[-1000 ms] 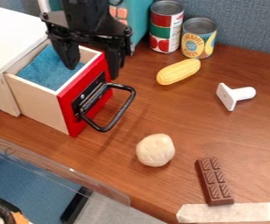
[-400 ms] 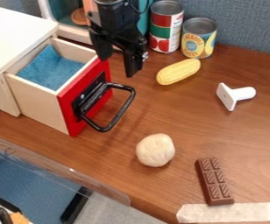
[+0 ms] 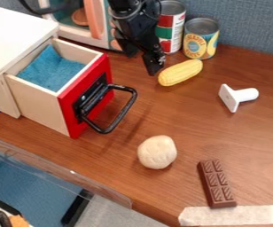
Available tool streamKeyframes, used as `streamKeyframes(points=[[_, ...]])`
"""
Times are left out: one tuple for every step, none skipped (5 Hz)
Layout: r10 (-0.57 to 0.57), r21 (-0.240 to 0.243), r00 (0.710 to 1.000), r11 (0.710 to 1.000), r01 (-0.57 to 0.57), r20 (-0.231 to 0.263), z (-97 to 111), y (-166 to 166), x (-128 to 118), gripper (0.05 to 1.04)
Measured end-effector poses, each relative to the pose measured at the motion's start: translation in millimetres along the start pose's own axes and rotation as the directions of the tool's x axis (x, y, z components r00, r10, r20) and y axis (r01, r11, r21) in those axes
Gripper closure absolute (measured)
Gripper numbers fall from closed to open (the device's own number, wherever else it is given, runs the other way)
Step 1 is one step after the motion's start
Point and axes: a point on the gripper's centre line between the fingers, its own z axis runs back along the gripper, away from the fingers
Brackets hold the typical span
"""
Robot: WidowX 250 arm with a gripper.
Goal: Grabe the objet and put it in the drawer
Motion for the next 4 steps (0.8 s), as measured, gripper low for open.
streamKeyframes(points=[[-0.021, 0.002, 0.999, 1.0, 0.021, 0.039, -11, -4, 8, 0.084], [-0.023, 0.0, 0.996, 1.0, 0.023, 0.081, -24, -6, 14, 0.084], [-0.013, 0.001, 0.998, 1.0, 0.013, 0.065, -42, -5, 22, 0.084], [-0.015, 0.012, 0.998, 1.0, 0.015, 0.064, -53, -7, 37, 0.084]])
